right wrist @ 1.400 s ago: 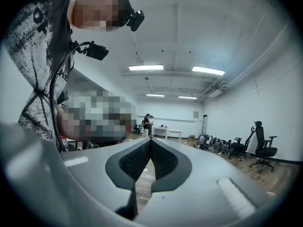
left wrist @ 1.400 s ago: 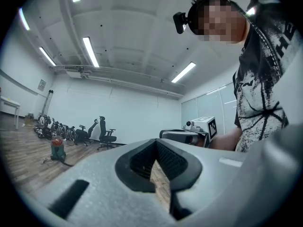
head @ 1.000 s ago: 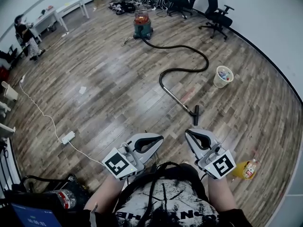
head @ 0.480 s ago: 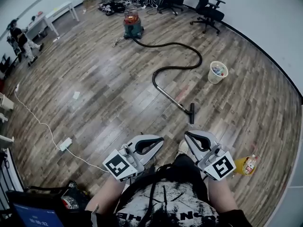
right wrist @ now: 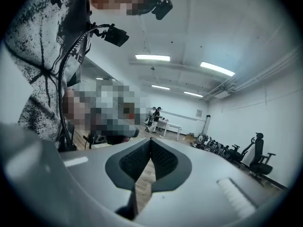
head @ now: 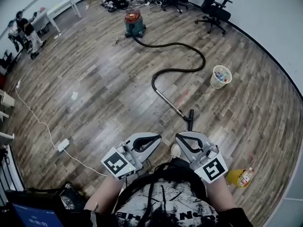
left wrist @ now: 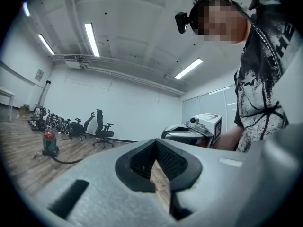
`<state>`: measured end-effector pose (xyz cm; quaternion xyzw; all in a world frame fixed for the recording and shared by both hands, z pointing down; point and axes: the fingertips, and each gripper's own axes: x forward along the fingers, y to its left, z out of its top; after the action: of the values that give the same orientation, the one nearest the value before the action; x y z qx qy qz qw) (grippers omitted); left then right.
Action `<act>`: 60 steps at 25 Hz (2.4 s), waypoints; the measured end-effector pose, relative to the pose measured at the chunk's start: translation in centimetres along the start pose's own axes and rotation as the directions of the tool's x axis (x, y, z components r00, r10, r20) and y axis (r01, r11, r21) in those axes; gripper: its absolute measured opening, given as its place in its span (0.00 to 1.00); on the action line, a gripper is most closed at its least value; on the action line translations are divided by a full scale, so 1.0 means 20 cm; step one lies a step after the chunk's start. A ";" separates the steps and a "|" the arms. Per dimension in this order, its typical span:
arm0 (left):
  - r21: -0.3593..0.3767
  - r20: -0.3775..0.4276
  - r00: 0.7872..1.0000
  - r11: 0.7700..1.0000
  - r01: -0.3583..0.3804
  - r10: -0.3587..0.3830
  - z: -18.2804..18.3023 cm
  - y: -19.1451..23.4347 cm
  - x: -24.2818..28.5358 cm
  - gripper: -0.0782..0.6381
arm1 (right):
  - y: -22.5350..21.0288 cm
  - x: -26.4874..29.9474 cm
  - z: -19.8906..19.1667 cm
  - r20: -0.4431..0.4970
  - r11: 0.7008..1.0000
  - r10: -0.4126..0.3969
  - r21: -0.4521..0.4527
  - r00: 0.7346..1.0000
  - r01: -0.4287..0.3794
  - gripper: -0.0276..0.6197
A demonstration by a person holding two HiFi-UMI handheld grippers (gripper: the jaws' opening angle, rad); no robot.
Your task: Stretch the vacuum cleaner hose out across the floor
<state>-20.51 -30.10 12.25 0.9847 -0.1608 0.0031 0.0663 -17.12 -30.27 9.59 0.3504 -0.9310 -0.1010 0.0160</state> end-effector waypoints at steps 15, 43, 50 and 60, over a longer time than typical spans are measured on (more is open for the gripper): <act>-0.010 0.009 0.997 0.997 -0.083 0.083 0.15 0.48 0.81 0.11 | -0.88 -0.09 -0.28 -0.175 0.989 0.136 -0.026 0.975 -0.143 0.05; 0.017 -0.021 0.992 0.993 -0.120 0.121 0.21 1.14 0.96 0.11 | -1.40 0.46 -0.30 0.025 0.992 0.108 0.067 0.994 -0.110 0.05; 0.018 -0.044 0.997 0.998 -0.057 0.058 0.27 1.52 0.85 0.11 | -1.50 0.88 -0.29 0.019 0.997 0.061 0.056 0.998 -0.062 0.05; 0.028 -0.043 0.998 0.998 0.052 -0.050 0.31 1.90 0.75 0.11 | -1.58 1.27 -0.34 -0.008 0.998 -0.037 0.045 0.999 0.037 0.05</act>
<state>-18.36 -71.41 11.42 0.9891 -0.1342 0.0244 0.0552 -14.99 -71.30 8.96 0.3682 -0.9263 -0.0792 0.0094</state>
